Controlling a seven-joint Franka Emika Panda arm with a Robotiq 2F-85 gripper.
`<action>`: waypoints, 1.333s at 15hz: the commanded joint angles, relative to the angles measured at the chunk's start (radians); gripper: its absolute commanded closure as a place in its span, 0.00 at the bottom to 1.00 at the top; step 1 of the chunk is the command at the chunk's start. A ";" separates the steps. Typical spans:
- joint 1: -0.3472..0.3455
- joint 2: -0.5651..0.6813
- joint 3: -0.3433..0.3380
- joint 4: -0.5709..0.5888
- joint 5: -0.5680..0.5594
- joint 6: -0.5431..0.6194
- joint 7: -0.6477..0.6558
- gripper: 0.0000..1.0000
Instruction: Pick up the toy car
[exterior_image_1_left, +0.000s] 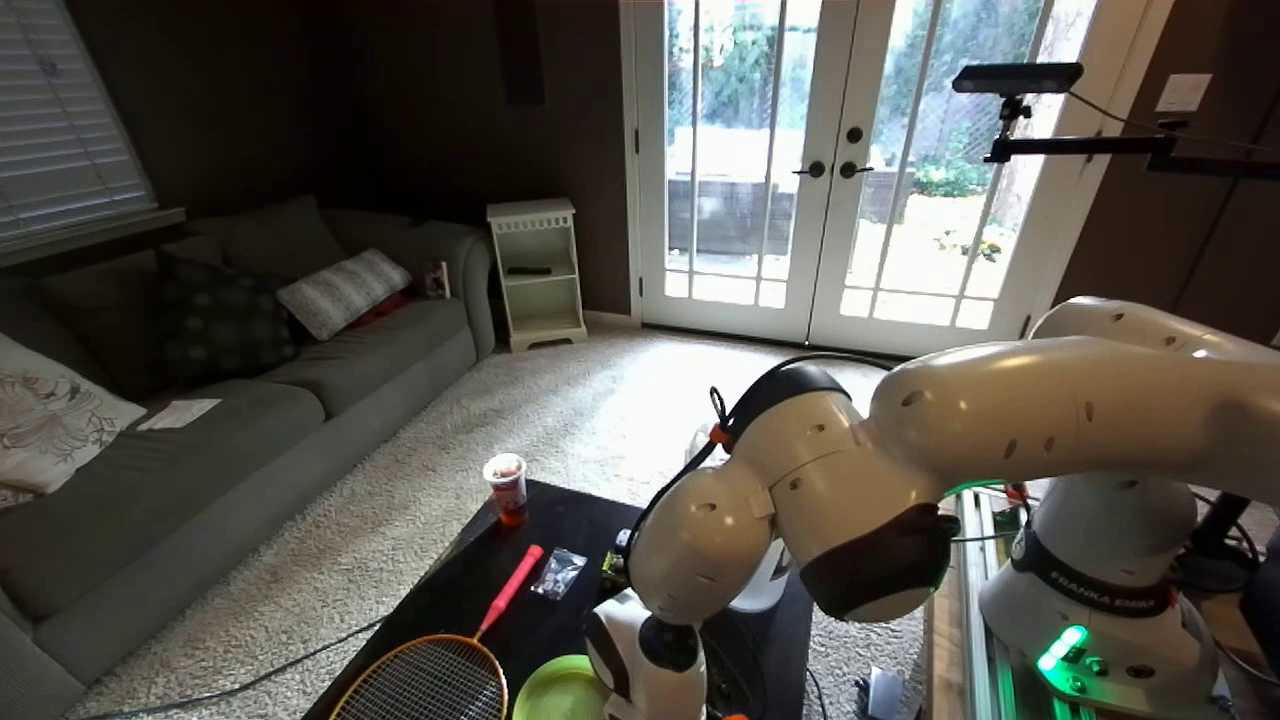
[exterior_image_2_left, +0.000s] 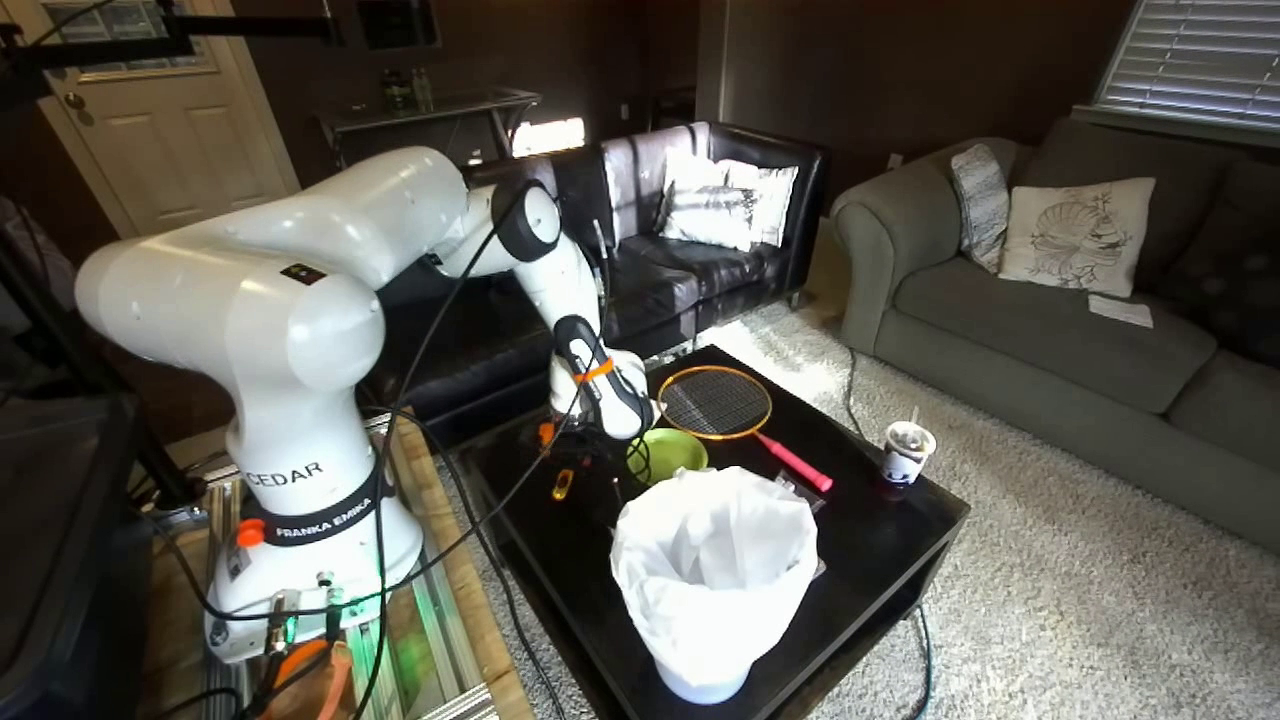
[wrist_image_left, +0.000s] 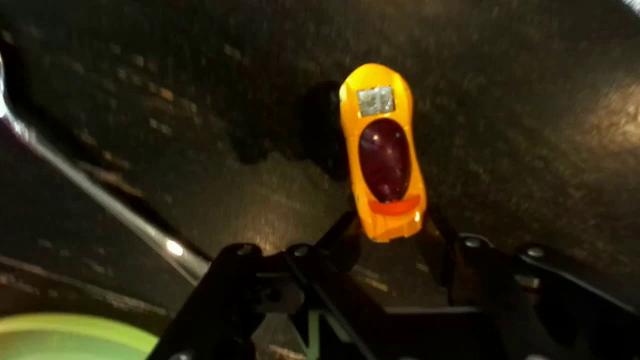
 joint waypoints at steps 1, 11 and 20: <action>-0.184 0.029 0.169 0.141 0.022 -0.154 -0.201 0.89; -0.658 0.012 0.650 0.144 -0.053 -0.273 -0.713 0.89; -0.643 0.006 0.545 0.002 0.285 -0.119 -1.059 0.70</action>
